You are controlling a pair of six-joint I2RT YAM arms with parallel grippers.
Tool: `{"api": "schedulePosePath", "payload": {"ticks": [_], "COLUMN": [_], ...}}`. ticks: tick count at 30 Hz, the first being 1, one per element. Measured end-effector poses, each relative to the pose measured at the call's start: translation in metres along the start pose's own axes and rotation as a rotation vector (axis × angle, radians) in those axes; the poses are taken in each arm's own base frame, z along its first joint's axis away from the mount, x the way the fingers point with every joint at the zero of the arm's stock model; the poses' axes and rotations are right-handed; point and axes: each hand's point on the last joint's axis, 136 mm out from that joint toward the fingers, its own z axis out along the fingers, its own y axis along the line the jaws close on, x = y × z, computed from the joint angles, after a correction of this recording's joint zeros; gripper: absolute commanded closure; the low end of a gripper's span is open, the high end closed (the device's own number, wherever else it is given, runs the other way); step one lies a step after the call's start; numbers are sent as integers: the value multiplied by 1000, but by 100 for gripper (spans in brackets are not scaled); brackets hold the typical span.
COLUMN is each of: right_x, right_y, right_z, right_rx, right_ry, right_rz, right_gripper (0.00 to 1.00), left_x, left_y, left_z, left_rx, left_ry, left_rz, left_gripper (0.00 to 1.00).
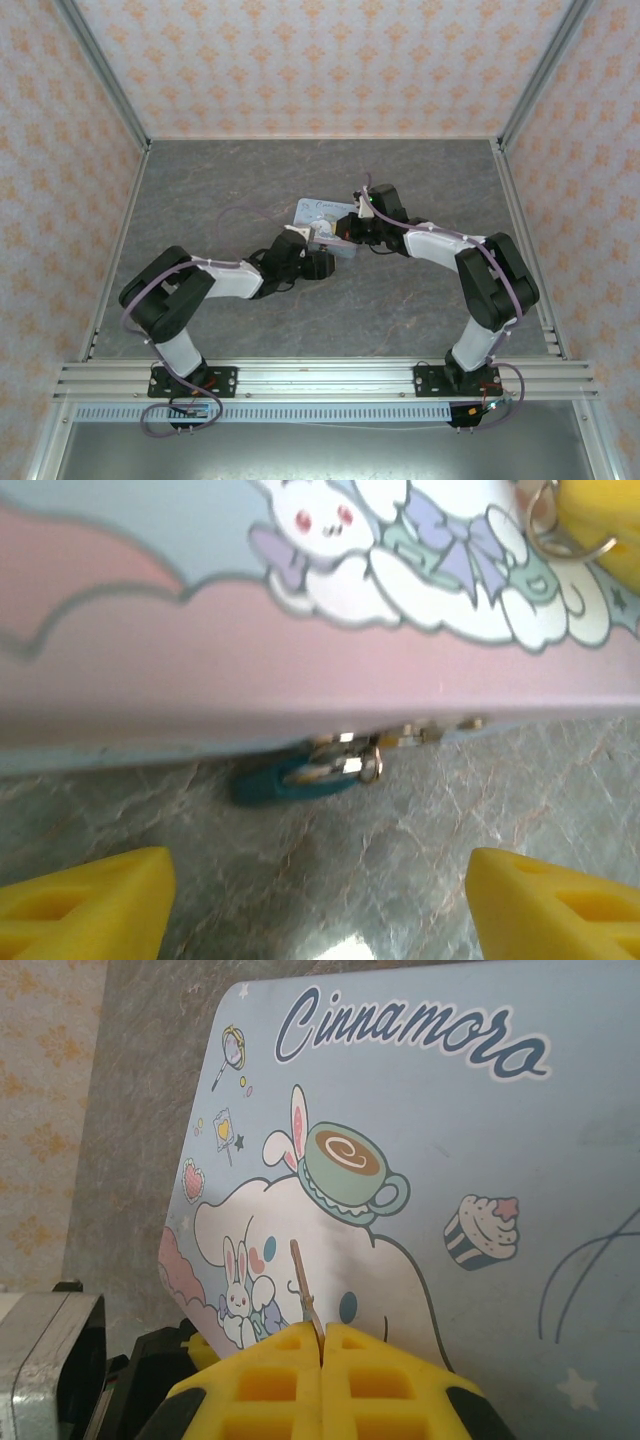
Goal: Unlock a padlock with a key
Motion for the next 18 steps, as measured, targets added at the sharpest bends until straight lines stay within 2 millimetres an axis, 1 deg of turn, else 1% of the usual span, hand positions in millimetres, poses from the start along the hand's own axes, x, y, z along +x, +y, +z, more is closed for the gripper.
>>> {"api": "schedulePosePath", "payload": {"ticks": [7,18], "right_x": [0,-1], "right_y": [0,-1], "right_z": [0,0], "right_rx": [0,3], "right_ry": [0,-3], "right_rz": [0,2], "right_gripper": [100,100], "left_x": [-10,-11], "left_y": [1,8], "left_z": [14,23], "left_rx": [-37,-167], "left_ry": [-19,-12], "left_rz": [37,94], "left_gripper": [34,49]}}
